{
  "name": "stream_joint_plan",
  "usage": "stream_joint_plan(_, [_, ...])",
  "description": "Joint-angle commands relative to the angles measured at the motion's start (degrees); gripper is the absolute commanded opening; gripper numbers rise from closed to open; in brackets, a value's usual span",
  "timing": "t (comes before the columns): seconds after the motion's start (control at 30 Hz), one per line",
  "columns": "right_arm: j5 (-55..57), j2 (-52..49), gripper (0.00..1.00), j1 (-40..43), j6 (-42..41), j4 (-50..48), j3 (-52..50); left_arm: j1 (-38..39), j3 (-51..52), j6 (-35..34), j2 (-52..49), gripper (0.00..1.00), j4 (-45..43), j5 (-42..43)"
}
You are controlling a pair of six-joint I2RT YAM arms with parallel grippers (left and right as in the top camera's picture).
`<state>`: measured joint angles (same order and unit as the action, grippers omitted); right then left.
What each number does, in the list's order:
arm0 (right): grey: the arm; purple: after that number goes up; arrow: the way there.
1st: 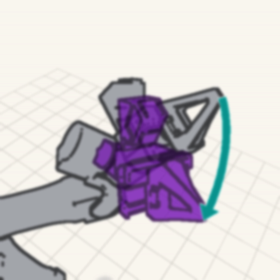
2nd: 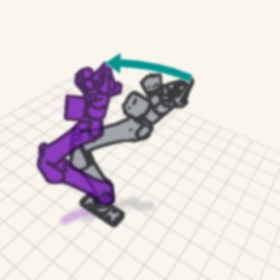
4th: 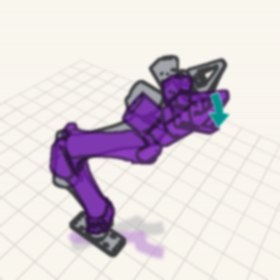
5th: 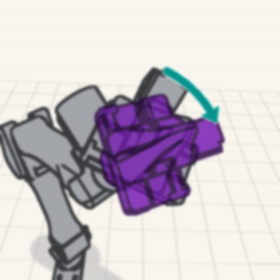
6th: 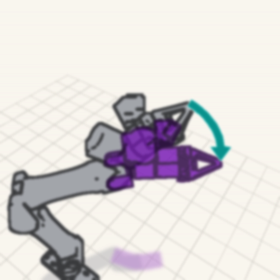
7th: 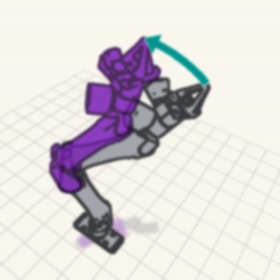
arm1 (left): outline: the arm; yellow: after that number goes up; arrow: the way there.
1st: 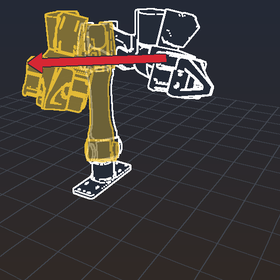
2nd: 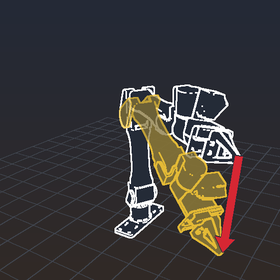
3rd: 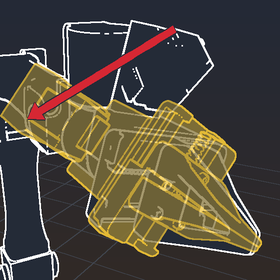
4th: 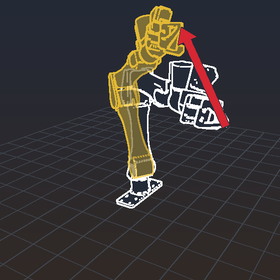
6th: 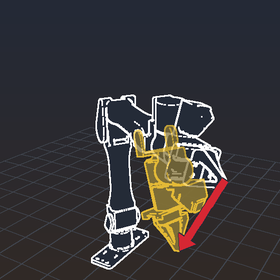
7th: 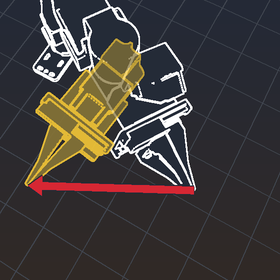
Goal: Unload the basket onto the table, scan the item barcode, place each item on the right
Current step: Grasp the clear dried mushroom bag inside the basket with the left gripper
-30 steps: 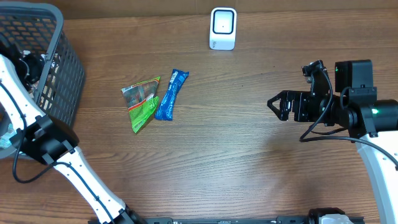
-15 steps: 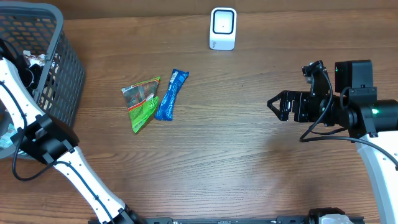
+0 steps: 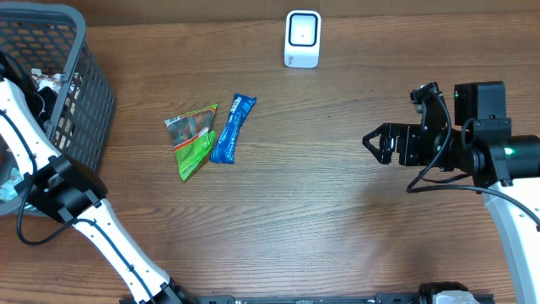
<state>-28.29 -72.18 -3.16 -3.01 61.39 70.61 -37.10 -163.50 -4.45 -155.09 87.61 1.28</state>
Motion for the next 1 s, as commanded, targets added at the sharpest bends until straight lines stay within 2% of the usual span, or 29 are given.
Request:
stream_joint_plan(0.0, [-0.48, 0.26, 1.00, -0.37, 0.17, -1.03, 1.68, 0.50, 0.46, -0.20, 0.17, 0.69, -2.56, -1.31])
stream_joint_plan(0.2, [-0.50, 0.26, 1.00, -0.37, 0.17, -1.18, 1.68, 1.60, 10.16, -0.26, -0.50, 0.71, -8.09, -1.25])
stream_joint_plan(0.3, [-0.50, 0.26, 1.00, -0.37, 0.17, -0.81, 1.68, 2.21, 15.30, -0.33, -0.50, 0.64, -10.60, -1.25])
stream_joint_plan(0.33, [-0.48, 0.26, 1.00, -0.37, 0.17, -0.76, 1.68, 2.36, 16.28, -0.31, -0.50, 0.56, -10.93, -1.25])
stream_joint_plan(0.37, [-0.50, 0.26, 1.00, -0.37, 0.17, -0.85, 1.68, 2.62, 17.07, -0.31, -0.50, 0.27, -10.97, -1.27])
stream_joint_plan(0.4, [-0.48, 0.26, 1.00, -0.37, 0.17, -0.92, 1.68, 2.64, 17.09, -0.33, -0.50, 0.06, -10.97, -1.27])
stream_joint_plan(0.67, [-0.50, 0.26, 1.00, -0.37, -0.07, -1.29, 1.68, 2.62, 10.67, -2.67, -0.37, 0.04, -7.13, 0.02])
stream_joint_plan(0.97, [-0.50, 0.26, 1.00, -0.37, -0.04, -1.51, 1.68, 2.71, -13.99, -0.07, -0.37, 0.04, 4.48, 6.05])
